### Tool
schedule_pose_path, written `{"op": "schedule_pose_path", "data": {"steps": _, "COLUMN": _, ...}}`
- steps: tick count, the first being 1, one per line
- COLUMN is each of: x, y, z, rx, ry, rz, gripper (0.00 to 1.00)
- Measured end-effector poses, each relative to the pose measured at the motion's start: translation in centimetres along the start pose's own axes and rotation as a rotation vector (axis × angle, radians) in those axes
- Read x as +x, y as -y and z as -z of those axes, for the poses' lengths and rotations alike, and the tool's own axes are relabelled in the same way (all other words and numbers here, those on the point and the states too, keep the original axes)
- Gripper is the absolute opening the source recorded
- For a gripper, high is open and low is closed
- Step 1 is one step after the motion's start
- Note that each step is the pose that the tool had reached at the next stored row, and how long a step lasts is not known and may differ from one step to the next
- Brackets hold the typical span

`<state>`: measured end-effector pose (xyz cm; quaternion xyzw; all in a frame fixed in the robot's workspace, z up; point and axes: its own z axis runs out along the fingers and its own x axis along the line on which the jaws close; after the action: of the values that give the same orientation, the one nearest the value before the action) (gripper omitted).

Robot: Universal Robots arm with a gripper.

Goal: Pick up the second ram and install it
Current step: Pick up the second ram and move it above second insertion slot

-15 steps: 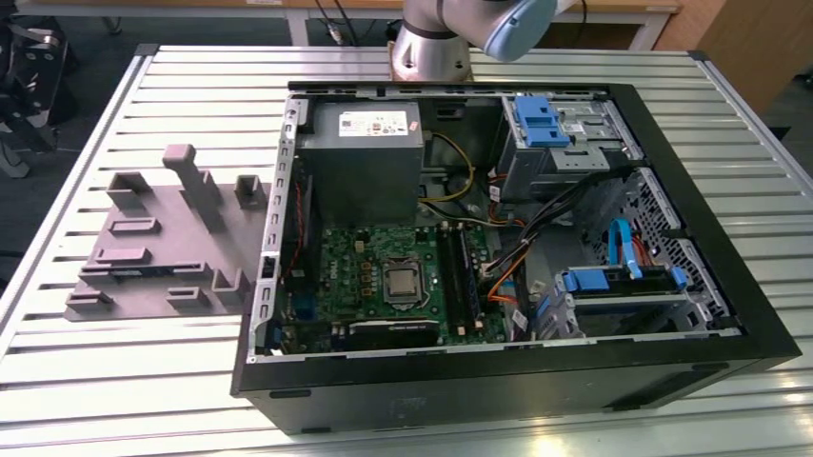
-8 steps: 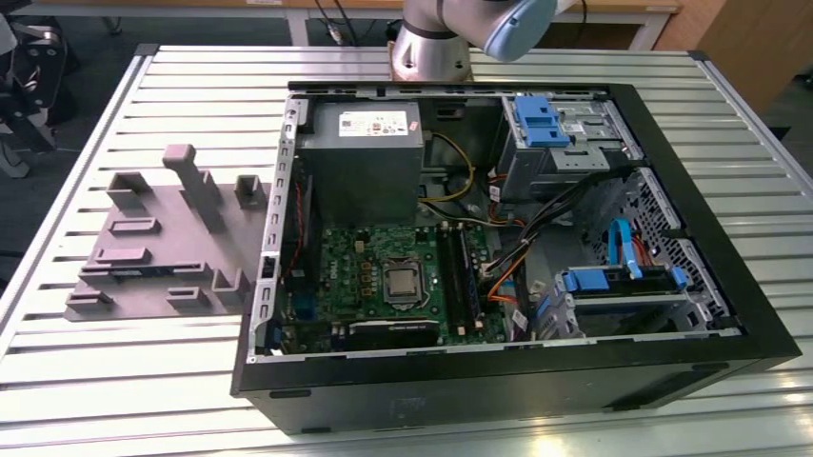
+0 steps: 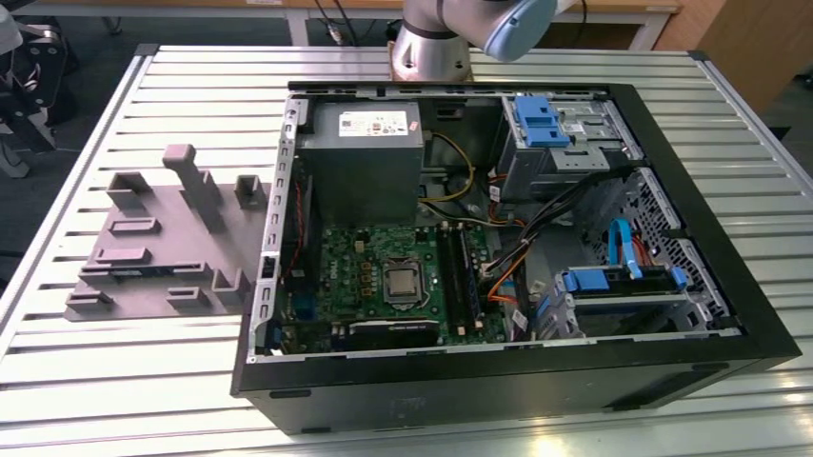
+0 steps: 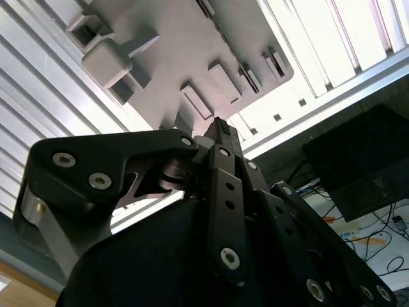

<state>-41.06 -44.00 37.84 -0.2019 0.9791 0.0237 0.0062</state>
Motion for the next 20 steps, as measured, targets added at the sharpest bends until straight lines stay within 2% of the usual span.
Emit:
{"op": "schedule_pose_path", "data": {"steps": 8, "x": 0.00, "y": 0.00, "z": 0.00, "rx": 0.0000, "ry": -0.0002, "rz": 0.003, "gripper": 0.11}}
{"op": "schedule_pose_path", "data": {"steps": 20, "x": 0.00, "y": 0.00, "z": 0.00, "rx": -0.0007, "ry": -0.0014, "rz": 0.031, "gripper": 0.11}}
